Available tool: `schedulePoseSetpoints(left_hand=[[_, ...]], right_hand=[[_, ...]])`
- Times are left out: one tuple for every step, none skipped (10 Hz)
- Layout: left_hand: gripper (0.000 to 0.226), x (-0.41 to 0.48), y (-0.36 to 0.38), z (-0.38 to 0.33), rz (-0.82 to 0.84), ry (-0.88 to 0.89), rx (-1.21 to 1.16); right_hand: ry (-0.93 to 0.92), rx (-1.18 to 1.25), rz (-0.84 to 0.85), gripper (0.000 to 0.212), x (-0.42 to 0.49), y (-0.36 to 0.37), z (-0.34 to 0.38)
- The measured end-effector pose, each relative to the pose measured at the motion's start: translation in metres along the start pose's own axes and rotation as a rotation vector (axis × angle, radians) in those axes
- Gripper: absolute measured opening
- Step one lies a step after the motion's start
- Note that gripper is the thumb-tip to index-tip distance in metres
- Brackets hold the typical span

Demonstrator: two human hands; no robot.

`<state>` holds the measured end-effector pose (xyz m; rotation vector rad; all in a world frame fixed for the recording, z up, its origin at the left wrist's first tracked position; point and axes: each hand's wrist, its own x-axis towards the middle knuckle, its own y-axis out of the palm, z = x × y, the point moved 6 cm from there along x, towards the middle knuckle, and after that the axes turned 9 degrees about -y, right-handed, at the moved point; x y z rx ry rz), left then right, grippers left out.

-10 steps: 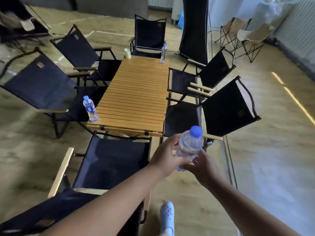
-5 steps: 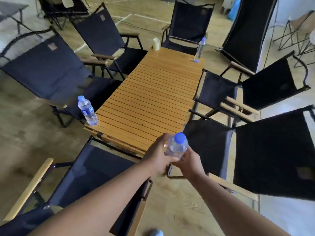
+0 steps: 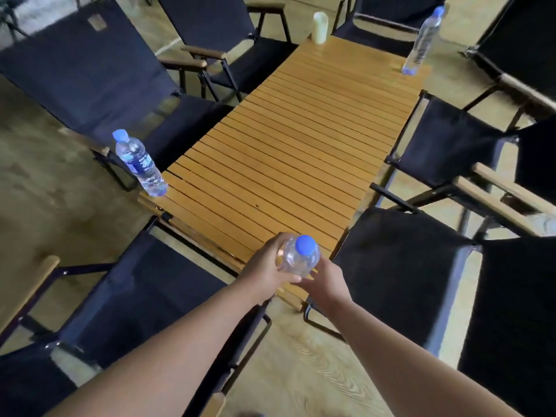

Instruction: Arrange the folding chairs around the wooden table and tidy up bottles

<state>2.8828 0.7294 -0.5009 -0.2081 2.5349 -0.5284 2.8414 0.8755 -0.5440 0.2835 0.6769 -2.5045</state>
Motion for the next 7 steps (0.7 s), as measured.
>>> schedulePoseSetpoints(left_hand=[[0.068,0.006,0.006,0.011,-0.013,-0.006,-0.010],[0.063,0.009,0.013,0.018,-0.007,0.014,-0.021],[0.064,0.011,0.016,0.024,-0.022,-0.001,-0.047],[0.065,0.014,0.017,0.024,-0.035,0.001,-0.047],[0.071,0.012,0.019,0.020,-0.045,-0.006,0.014],[0.097,0.002,0.022,0.023,-0.004,-0.039,0.129],[0.110,-0.019,0.012,0.026,0.013,-0.117,0.253]], right_hand=[[-0.001,-0.015,0.036,0.061,0.008,0.004,-0.009],[-0.019,-0.036,0.045,0.060,0.010,0.007,-0.015],[-0.017,-0.029,0.049,0.065,0.012,0.008,-0.018],[-0.010,-0.014,0.045,0.071,0.016,0.009,-0.024],[-0.007,-0.075,0.076,0.072,0.015,0.007,-0.020],[-0.007,-0.170,0.109,0.083,0.004,0.000,-0.015],[-0.011,-0.260,0.115,0.091,-0.015,-0.016,-0.007]])
